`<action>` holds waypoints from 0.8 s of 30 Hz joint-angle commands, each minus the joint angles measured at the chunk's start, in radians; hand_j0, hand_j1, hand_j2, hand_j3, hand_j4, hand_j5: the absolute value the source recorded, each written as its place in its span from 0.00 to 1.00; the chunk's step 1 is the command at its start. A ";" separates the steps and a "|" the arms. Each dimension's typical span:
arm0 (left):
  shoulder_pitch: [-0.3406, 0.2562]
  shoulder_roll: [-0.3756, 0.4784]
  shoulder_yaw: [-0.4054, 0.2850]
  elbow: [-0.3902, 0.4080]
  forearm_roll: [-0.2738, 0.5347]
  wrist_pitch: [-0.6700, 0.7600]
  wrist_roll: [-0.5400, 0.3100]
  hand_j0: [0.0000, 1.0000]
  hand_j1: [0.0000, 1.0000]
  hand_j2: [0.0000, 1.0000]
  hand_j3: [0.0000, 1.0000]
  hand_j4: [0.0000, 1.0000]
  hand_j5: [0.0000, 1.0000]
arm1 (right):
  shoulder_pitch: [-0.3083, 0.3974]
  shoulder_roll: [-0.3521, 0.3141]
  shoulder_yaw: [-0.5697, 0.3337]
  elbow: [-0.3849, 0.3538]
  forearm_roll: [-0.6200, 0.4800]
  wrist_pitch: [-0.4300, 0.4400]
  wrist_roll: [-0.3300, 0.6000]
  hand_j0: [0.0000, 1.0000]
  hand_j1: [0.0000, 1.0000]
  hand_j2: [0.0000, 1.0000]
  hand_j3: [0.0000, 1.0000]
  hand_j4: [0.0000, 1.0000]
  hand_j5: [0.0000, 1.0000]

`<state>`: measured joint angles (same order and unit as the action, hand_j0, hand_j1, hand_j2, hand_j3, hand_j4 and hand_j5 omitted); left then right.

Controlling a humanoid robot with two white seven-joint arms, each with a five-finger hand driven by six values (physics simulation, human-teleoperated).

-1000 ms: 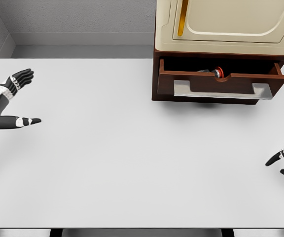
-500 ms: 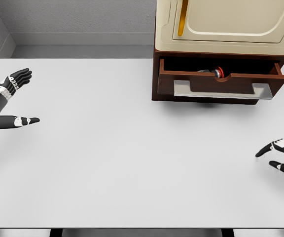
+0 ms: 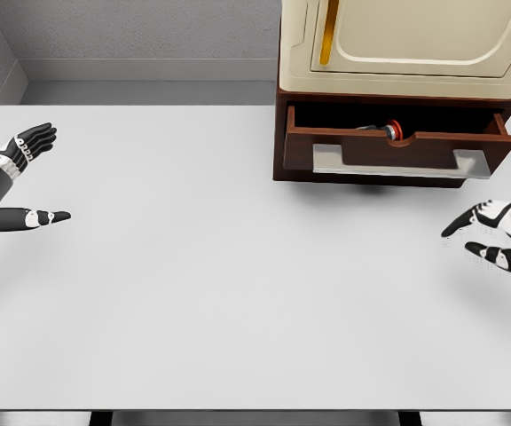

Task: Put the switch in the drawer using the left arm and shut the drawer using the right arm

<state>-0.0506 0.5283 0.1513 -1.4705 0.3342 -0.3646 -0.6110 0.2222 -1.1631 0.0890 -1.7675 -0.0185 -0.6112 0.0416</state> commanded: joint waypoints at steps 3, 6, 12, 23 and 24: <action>0.000 0.001 0.001 -0.001 0.006 0.001 0.000 1.00 1.00 1.00 1.00 1.00 1.00 | -0.141 0.108 0.179 -0.001 0.028 0.000 0.001 0.58 0.58 0.58 0.58 0.58 0.58; 0.000 0.001 0.001 -0.001 0.006 0.001 0.000 1.00 1.00 1.00 1.00 1.00 1.00 | -0.159 0.112 0.198 -0.001 0.043 0.000 0.001 0.58 0.58 0.58 0.58 0.58 0.58; 0.000 0.001 0.001 -0.001 0.008 0.001 0.000 1.00 1.00 1.00 1.00 1.00 1.00 | -0.202 0.114 0.209 0.000 0.054 0.000 0.000 0.59 0.59 0.59 0.59 0.59 0.59; 0.000 0.001 0.001 -0.001 0.006 0.001 0.000 1.00 1.00 1.00 1.00 1.00 1.00 | -0.316 0.161 0.307 0.005 0.091 0.000 0.000 0.63 0.63 0.63 0.63 0.63 0.63; 0.000 0.001 0.001 -0.001 0.006 0.001 0.000 1.00 1.00 1.00 1.00 1.00 1.00 | -0.333 0.164 0.322 0.011 0.092 0.000 0.000 0.63 0.63 0.63 0.63 0.63 0.63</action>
<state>-0.0506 0.5283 0.1518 -1.4703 0.3339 -0.3646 -0.6111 -0.1227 -1.0052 0.3825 -1.7609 0.0740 -0.6112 0.0417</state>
